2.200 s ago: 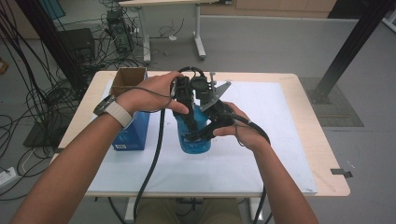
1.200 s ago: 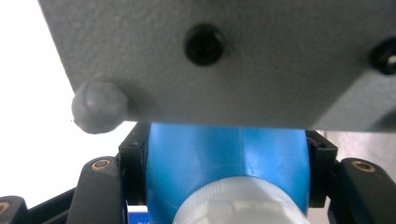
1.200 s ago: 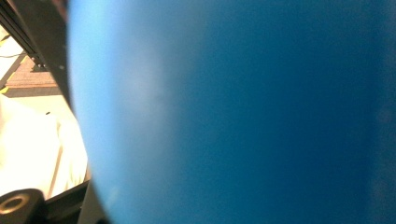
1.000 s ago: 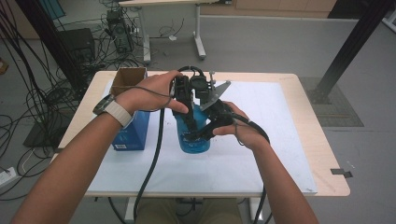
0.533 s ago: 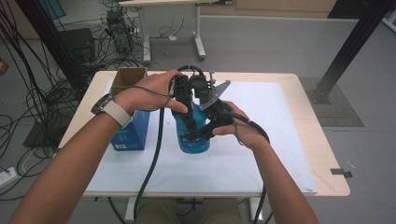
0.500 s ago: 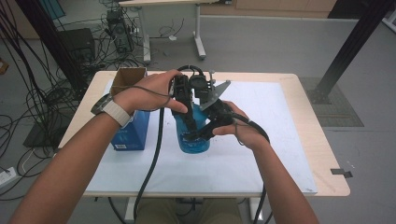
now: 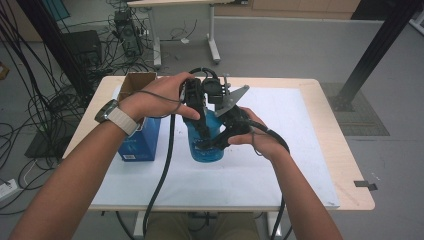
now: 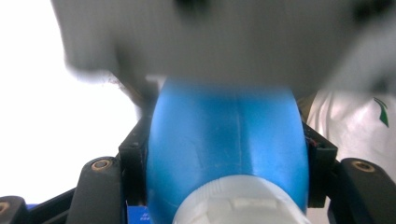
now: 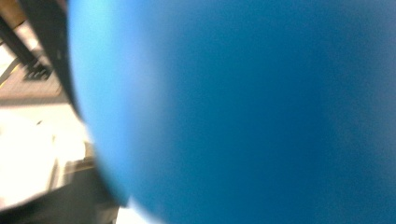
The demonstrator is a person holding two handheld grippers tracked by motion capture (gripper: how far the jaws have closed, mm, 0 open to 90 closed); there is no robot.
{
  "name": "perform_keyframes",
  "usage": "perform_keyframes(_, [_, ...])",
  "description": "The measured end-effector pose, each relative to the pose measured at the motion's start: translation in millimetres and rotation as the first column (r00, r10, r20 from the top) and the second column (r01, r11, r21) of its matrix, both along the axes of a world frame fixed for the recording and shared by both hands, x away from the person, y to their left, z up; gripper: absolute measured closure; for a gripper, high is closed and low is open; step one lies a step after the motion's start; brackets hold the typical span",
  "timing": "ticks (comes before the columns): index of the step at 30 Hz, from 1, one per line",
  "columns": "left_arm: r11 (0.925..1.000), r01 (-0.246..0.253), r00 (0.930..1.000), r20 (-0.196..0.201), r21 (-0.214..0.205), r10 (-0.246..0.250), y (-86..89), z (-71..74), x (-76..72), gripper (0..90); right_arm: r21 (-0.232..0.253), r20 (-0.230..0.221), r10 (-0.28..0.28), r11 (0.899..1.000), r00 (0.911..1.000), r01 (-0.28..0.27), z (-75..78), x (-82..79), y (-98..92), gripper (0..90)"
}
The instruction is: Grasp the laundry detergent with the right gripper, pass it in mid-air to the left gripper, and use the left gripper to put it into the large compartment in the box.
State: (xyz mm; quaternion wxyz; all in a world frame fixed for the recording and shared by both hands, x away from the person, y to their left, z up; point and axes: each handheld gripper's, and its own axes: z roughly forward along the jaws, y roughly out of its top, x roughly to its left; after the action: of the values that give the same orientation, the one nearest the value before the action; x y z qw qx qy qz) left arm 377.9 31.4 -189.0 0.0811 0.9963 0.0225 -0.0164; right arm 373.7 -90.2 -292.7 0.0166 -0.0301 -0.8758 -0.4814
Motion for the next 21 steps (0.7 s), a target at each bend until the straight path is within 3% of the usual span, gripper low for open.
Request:
perform_keyframes(4, [1.0,-0.006,1.0,0.004,0.001,0.006,3.1,3.5,-2.0,37.7,-0.027,0.01,-0.071,0.997,0.9974,0.071,-0.6,-3.3,-23.8,7.4])
perform_keyframes(7, [0.9998,-0.02,0.9998,0.003,0.002,0.02,5.2,5.4,-2.5,37.6,-0.052,0.007,-0.116,0.992,0.9932,0.116,-1.5,-5.4,-42.9,8.0])
perform_keyframes(9, [0.9994,-0.031,0.9995,0.01,0.015,0.031,6.6,6.4,-3.1,37.6,-0.101,0.009,-0.142,0.985,0.9898,0.142,-2.3,-5.9,-53.1,8.0])
perform_keyframes(11, [0.9987,-0.048,0.9987,0.015,0.018,0.048,8.5,7.9,-2.8,37.6,-0.165,-0.007,-0.162,0.973,0.9867,0.159,-2.6,-6.9,-64.7,8.0])
perform_keyframes(15, [0.9951,-0.096,0.9951,0.03,0.027,0.095,11.2,11.5,-1.3,37.6,-0.23,-0.022,-0.214,0.952,0.9766,0.203,0.2,-7.5,-83.5,9.1])
perform_keyframes(16, [0.994,-0.106,0.9939,0.035,0.028,0.105,11.3,12.4,-0.9,37.6,-0.253,-0.022,-0.237,0.941,0.9714,0.223,1.8,-7.2,-89.1,9.1])
perform_keyframes(17, [0.9923,-0.12,0.9921,0.04,0.029,0.119,11.5,13.4,-0.5,37.6,-0.263,-0.026,-0.244,0.937,0.9694,0.229,2.8,-7.2,-92.1,9.2])
perform_keyframes(19, [0.989,-0.144,0.9884,0.055,0.036,0.142,11.4,15.4,0.4,37.6,-0.311,-0.011,-0.277,0.914,0.9607,0.26,6.9,-6.8,-100.5,9.1])
perform_keyframes(21, [0.9849,-0.168,0.9841,0.066,0.042,0.165,11.8,17.9,0.9,37.6,-0.336,-0.017,-0.304,0.899,0.9525,0.281,10.5,-5.5,-108.2,9.0])
